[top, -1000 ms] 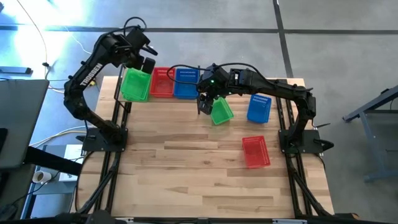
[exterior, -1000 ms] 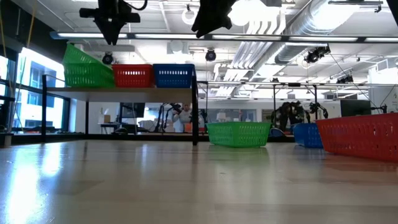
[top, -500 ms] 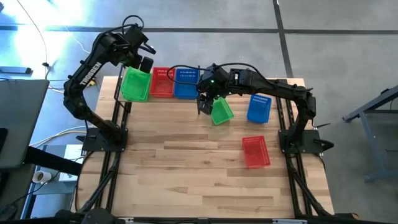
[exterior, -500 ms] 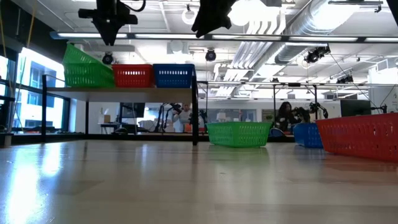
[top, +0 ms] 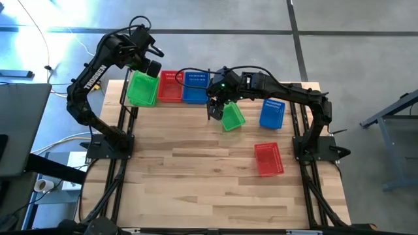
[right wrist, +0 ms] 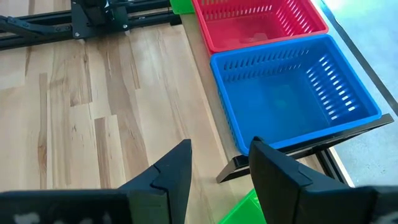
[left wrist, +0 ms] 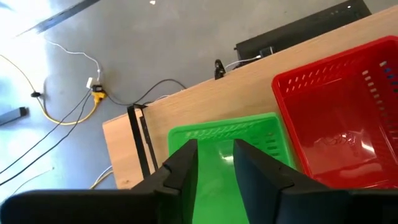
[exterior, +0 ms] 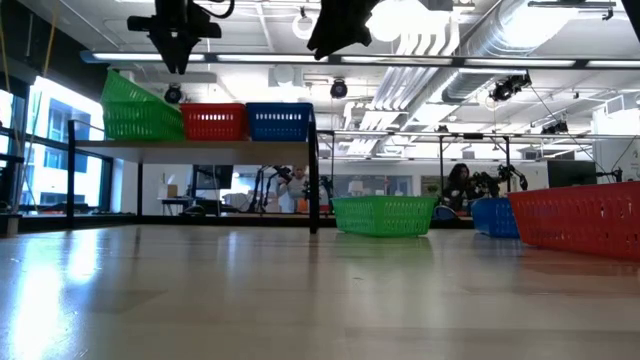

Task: Stack baskets on shelf by color
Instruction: Stack the bottom green basket on top of the green basket on the shelf

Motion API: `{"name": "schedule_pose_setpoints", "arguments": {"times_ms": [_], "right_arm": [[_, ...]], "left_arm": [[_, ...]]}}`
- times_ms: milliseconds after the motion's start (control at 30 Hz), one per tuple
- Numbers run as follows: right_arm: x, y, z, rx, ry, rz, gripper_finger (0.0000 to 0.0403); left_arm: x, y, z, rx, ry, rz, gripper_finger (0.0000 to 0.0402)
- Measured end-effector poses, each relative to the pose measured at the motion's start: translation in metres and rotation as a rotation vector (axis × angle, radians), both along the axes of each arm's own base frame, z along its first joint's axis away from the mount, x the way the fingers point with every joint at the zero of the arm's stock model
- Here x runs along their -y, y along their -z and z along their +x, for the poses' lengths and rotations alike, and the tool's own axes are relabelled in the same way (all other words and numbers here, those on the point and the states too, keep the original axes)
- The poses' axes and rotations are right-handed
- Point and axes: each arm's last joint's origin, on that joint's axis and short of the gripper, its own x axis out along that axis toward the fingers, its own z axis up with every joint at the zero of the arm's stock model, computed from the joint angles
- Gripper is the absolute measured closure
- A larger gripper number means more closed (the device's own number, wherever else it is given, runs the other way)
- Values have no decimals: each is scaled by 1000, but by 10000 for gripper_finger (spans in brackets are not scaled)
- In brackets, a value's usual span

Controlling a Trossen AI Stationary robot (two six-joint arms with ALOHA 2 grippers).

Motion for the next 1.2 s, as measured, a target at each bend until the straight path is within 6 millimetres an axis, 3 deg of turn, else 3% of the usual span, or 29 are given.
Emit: {"name": "schedule_pose_setpoints", "arguments": {"times_ms": [267, 600, 1067, 1200], "right_arm": [[0, -1, 1, 9, 0, -2, 257], [0, -1, 1, 15, -4, -7, 257], [0, -1, 1, 8, -6, -7, 257], [0, -1, 1, 8, -8, -5, 257]], "left_arm": [[-4, 3, 2, 44, -100, 6, 252], [-20, 20, 15, 1, -43, -73, 263], [-19, 21, 17, -261, 640, -191, 266], [-22, 23, 18, -319, 710, -207, 267]]}}
